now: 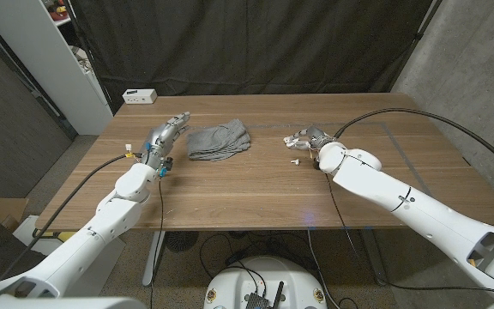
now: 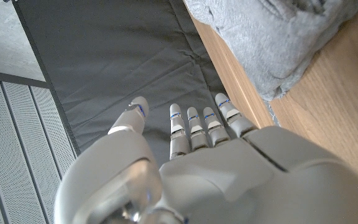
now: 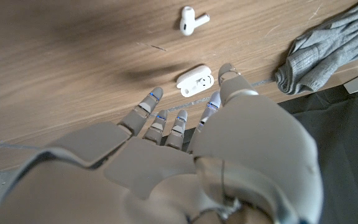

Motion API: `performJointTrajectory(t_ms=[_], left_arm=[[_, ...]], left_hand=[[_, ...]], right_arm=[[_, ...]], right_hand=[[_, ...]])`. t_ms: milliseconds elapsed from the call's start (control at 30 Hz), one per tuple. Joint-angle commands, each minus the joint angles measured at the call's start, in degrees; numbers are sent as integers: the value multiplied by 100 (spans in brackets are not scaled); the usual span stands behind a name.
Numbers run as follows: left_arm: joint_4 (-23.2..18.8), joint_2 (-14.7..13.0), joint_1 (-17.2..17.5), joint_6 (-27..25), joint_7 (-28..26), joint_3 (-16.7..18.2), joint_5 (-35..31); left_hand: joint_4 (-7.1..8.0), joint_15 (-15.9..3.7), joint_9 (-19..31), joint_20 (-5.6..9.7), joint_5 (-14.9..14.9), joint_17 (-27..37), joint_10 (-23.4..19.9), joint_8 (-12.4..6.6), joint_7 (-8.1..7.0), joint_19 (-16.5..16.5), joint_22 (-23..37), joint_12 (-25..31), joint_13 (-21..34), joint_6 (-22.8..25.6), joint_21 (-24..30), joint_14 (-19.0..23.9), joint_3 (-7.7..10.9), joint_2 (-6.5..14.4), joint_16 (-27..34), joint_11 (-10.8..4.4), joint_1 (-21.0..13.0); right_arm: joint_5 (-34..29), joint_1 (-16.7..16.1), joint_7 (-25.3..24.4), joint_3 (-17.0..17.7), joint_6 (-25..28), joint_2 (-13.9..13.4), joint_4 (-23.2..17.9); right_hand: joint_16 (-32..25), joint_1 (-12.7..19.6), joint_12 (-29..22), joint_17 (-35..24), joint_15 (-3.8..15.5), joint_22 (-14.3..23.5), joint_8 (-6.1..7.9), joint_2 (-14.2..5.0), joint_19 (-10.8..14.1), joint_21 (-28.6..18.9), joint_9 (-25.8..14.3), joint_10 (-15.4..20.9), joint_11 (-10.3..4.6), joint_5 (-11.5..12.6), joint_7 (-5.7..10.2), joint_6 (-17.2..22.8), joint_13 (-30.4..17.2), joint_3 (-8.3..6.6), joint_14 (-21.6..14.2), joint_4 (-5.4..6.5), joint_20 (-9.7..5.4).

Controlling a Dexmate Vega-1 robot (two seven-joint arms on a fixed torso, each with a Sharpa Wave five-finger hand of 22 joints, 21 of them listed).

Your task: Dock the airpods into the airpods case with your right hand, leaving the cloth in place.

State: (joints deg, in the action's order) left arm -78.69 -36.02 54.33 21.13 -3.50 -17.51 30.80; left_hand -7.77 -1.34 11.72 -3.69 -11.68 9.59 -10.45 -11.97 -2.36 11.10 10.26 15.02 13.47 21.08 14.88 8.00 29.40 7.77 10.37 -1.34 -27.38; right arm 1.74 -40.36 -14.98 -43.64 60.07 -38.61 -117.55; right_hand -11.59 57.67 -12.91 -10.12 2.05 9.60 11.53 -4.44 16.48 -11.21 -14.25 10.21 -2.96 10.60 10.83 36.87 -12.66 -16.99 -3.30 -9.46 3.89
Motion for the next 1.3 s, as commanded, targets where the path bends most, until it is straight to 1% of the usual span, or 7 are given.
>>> performJointTrajectory(t_ms=[33,67,100,267,667,967,1300], left_arm=[[149,4,-228,-81,118,-69,-20],[148,-6,-239,-96,125,-74,-23],[149,-11,-250,-107,134,-78,-22],[129,-26,-275,-153,117,-83,-27],[163,-17,-288,-125,109,-78,-18],[174,-5,-275,-86,96,-73,-16],[221,14,-250,-49,138,-70,30]], left_hand=[[-18,-5,18,0,-32,16,-64,16,-21,52,10,-5,8,21,-29,56,24,24,9,11,26],[-20,-7,18,0,-33,16,-62,15,-23,52,10,-6,9,24,-31,56,25,24,9,11,25],[-22,-5,18,3,-33,16,-61,14,-21,54,10,-7,9,28,-33,57,26,25,8,10,23],[-33,-1,18,-5,-36,15,-83,15,-18,57,10,0,12,33,-44,54,33,30,6,14,15],[-46,-19,19,-3,-40,14,-93,10,-22,68,11,-3,15,63,-64,76,43,37,10,13,8],[-50,-20,21,-9,-42,14,-96,12,-23,76,12,-6,17,70,-75,79,48,41,7,23,8],[-52,-19,22,-9,-42,14,-103,14,-27,82,13,-6,19,73,-86,83,50,41,7,18,11]], right_arm=[[275,-111,-245,-109,610,-110,-163],[299,-119,-263,-107,638,-123,-168],[322,-131,-295,-99,673,-120,-163],[436,-135,-349,-137,702,-153,-145],[342,-287,-734,-215,79,-119,155],[330,-335,-827,-174,24,-33,264],[372,-329,-784,-194,85,-10,248]], right_hand=[[31,88,29,-22,127,15,42,90,-49,30,-16,-35,-81,-10,87,28,-23,1,29,-43,-18],[32,109,36,-22,134,15,43,97,-64,36,-14,-48,-95,-11,97,30,-23,-3,31,-49,-21],[34,149,39,-23,143,16,49,104,-71,37,-11,-53,-156,-11,111,44,-23,-14,34,-59,-28],[38,214,46,-23,184,16,53,117,-95,44,-6,-63,-166,-14,130,58,-23,-29,44,-69,-49],[-43,414,-38,-26,345,18,159,194,-7,7,17,212,-316,-18,165,409,-28,-45,-209,-34,-123],[-66,444,-65,-30,401,19,210,200,56,-7,22,319,-329,-16,156,592,-32,-35,-314,-7,-155],[-71,443,-91,-37,405,20,313,187,92,-7,17,440,-338,-19,30,916,-36,-12,-383,33,-160]])
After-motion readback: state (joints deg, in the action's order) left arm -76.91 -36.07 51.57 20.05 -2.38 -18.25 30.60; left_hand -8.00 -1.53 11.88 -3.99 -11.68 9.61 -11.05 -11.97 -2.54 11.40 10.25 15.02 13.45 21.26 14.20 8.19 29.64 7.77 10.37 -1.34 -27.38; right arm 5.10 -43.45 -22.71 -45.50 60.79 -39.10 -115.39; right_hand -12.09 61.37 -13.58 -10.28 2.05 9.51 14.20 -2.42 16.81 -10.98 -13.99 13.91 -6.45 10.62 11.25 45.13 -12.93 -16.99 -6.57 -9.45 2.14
